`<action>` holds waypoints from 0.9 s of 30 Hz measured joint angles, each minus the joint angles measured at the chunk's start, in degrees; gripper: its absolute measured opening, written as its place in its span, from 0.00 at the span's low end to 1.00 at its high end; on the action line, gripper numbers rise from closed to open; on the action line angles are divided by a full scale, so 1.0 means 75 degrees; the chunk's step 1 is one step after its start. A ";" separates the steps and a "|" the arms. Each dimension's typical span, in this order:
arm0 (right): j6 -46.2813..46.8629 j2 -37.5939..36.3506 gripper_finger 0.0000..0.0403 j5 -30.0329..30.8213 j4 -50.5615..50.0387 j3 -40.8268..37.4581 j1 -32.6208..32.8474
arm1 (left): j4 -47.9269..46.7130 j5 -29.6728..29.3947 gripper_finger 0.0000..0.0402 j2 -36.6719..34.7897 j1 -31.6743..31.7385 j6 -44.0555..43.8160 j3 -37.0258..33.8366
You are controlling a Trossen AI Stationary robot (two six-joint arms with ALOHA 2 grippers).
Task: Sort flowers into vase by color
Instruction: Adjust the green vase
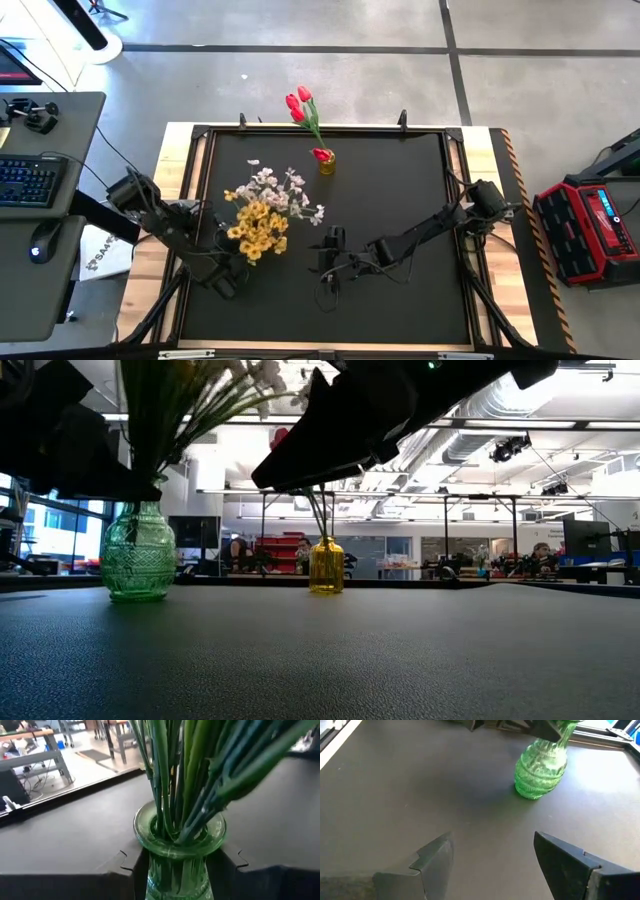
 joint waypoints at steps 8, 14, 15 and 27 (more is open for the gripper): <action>0.0069 -0.0557 0.64 0.1016 -0.0564 0.0000 0.0437 | -0.1790 0.1267 0.31 -0.0380 -0.0529 -0.0923 0.0233; -0.0088 -0.0742 0.64 0.1210 -0.0577 0.0000 0.0559 | -0.2370 0.1898 0.31 -0.0749 -0.1206 -0.2090 0.0214; -0.0078 -0.0743 0.64 0.1225 -0.0578 0.0000 0.0554 | -0.2383 0.2023 0.31 -0.0829 -0.1294 -0.2201 0.0217; -0.0029 -0.0740 0.64 0.1235 -0.0522 0.0000 0.0538 | -0.2914 0.3482 0.31 -0.0991 -0.1910 -0.1824 0.1333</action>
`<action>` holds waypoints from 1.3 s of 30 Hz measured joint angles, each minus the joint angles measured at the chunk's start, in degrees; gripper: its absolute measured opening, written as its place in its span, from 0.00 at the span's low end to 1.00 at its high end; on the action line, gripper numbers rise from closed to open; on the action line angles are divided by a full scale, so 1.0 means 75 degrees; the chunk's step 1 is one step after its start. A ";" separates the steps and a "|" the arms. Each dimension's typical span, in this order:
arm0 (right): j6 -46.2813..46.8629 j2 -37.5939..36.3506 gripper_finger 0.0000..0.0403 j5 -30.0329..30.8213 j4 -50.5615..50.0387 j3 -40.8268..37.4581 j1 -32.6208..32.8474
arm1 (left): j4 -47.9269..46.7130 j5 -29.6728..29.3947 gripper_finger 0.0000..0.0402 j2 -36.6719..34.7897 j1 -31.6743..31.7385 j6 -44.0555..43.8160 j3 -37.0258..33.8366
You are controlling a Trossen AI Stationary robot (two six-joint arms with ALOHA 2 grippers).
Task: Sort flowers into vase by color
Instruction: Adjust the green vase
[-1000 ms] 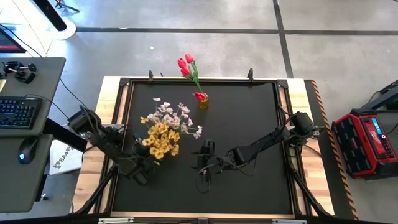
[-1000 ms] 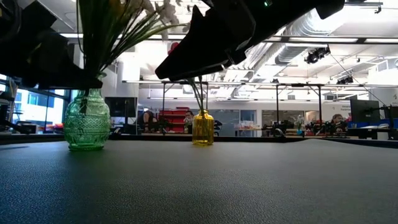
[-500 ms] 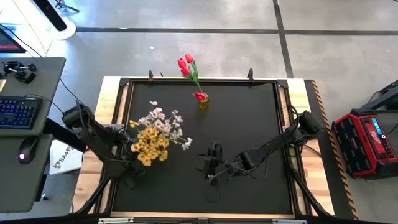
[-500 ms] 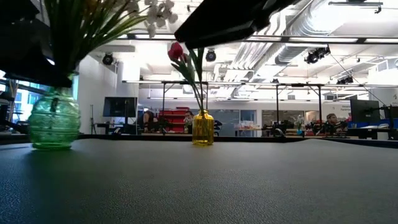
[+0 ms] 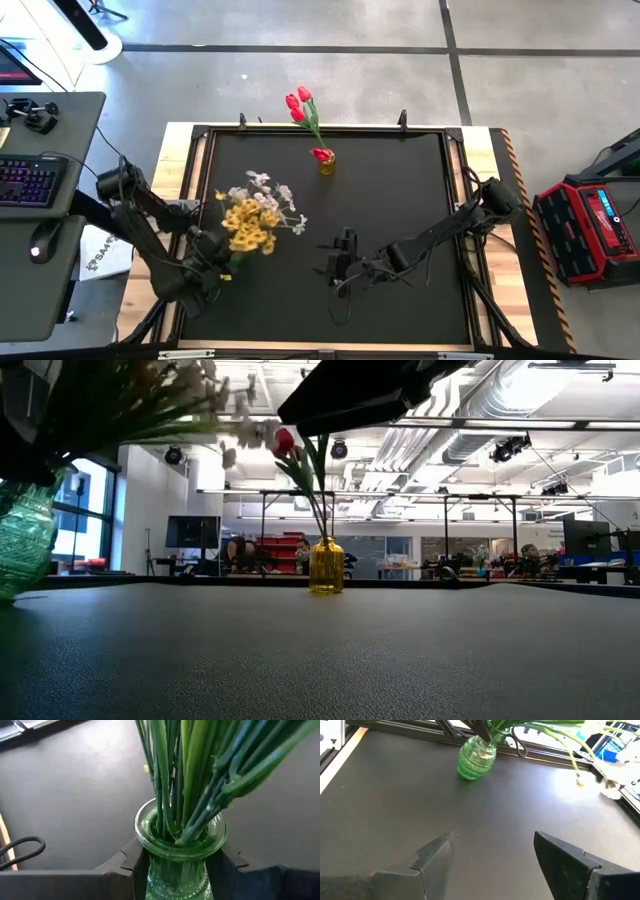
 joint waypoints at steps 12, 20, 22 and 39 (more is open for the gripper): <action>0.0023 0.0000 0.64 -0.0013 0.0002 0.0000 0.0006 | -0.0137 -0.1198 0.31 0.1387 -0.0791 -0.1587 0.0220; 0.0023 0.0000 0.64 -0.0012 0.0145 0.0000 0.0006 | -0.0294 -0.1245 0.31 0.2076 -0.1283 -0.0459 0.1498; -0.0020 0.0000 0.64 -0.0012 0.0232 0.0000 0.0006 | -0.0354 -0.1046 0.32 0.2190 -0.1342 -0.0464 0.1624; -0.0114 0.0000 0.64 -0.0173 0.0353 0.0000 0.0006 | -0.0652 -0.0681 0.39 0.2556 -0.2017 -0.1521 0.1690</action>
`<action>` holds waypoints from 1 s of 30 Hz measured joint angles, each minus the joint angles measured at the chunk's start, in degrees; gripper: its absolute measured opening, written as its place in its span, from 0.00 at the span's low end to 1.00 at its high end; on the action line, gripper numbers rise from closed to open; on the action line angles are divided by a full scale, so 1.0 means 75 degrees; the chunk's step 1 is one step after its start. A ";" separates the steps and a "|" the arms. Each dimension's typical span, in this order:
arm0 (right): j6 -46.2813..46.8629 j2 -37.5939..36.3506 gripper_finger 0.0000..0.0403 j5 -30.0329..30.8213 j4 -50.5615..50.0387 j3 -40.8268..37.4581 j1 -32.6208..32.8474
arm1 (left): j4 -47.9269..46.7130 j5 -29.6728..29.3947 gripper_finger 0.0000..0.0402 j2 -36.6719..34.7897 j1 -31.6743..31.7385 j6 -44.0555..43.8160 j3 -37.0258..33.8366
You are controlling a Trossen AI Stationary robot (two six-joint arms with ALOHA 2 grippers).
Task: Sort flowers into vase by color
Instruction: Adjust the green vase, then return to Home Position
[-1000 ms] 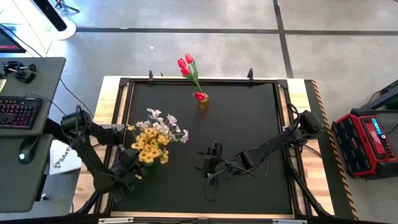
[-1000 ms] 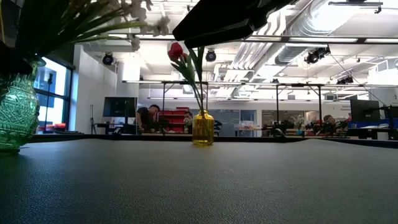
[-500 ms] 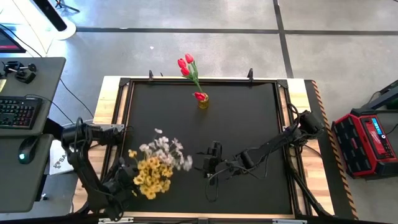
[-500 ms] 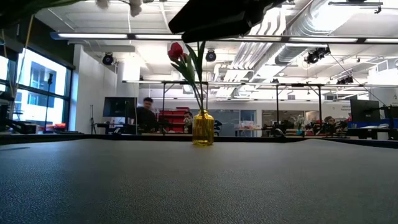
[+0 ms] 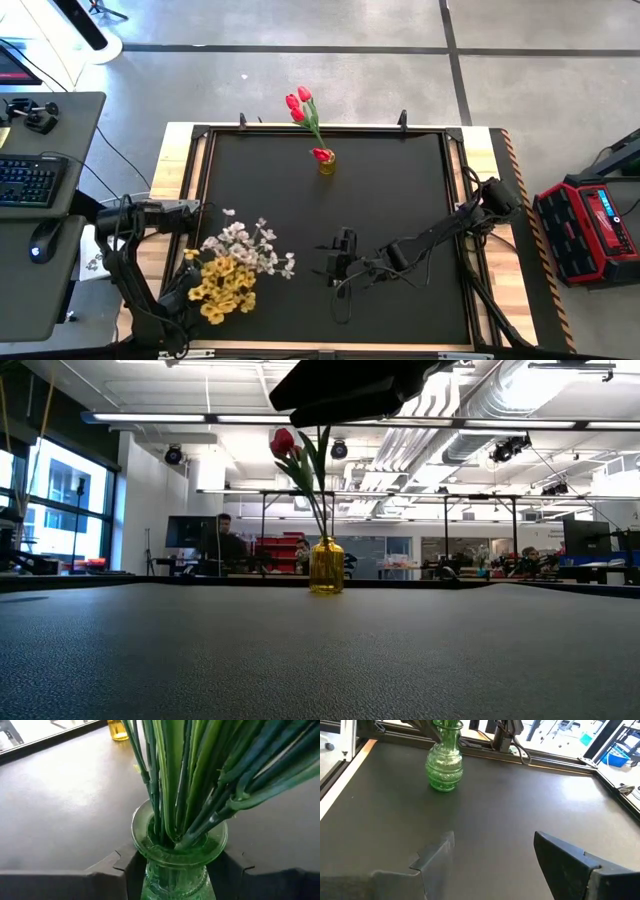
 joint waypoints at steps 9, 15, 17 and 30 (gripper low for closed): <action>-0.0003 0.0003 0.64 -0.0016 0.0124 0.0000 -0.0006 | 0.0612 0.0518 0.54 -0.0263 -0.0069 0.0494 -0.0009; -0.0003 0.0003 0.64 -0.0045 0.0190 0.0000 -0.0006 | 0.0598 0.1258 0.66 -0.0402 -0.0116 0.0623 -0.0012; -0.0003 0.0003 0.64 -0.0045 0.0187 0.0000 -0.0006 | 0.0660 0.1423 0.68 -0.0483 -0.0131 0.0796 0.0015; -0.0003 0.0003 0.64 -0.0045 0.0231 0.0000 -0.0006 | 0.0627 0.2522 0.69 -0.1241 -0.0183 0.2314 0.1252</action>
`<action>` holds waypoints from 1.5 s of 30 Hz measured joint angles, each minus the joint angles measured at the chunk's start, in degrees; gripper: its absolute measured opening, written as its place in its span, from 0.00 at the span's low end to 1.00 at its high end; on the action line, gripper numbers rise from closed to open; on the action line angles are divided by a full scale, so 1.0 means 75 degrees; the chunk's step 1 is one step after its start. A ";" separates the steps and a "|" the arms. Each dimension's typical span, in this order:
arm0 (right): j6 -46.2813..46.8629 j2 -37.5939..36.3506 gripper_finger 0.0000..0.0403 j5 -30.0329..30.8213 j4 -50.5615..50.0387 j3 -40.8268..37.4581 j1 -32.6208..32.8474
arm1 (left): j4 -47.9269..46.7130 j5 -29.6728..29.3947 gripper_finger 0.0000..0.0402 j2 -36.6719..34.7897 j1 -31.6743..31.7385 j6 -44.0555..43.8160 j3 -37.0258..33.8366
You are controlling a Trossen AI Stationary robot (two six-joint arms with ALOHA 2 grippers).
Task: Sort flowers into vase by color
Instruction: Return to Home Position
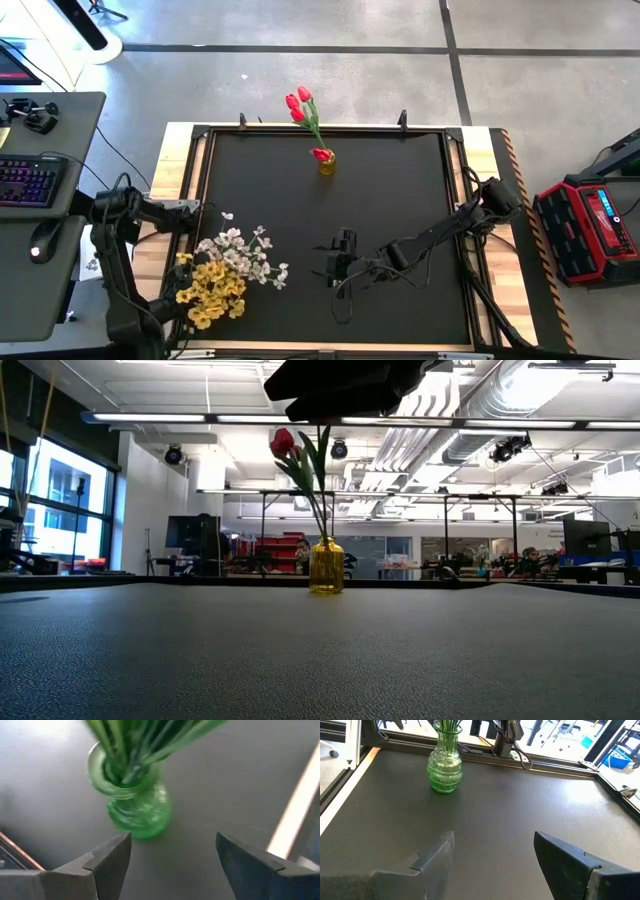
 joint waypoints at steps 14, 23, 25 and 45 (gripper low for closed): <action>-0.0059 -0.0949 0.64 -0.0018 -0.1805 0.0003 0.0191 | 0.0694 0.0326 0.66 -0.0601 0.0003 0.1530 0.3229; -0.0263 -0.1471 0.64 -0.0087 -0.2694 0.0003 0.0379 | 0.0660 -0.1685 0.61 -0.0624 0.0219 0.4841 0.4698; -0.0344 -0.1539 0.64 -0.0368 -0.2764 0.0003 0.0376 | 0.0624 -0.1831 0.59 -0.0751 0.0491 0.5616 0.4719; -0.1257 -0.3342 0.64 -0.1978 -0.2758 -0.1201 0.0271 | 0.3767 0.1734 0.29 -0.2032 0.7304 1.5750 0.4546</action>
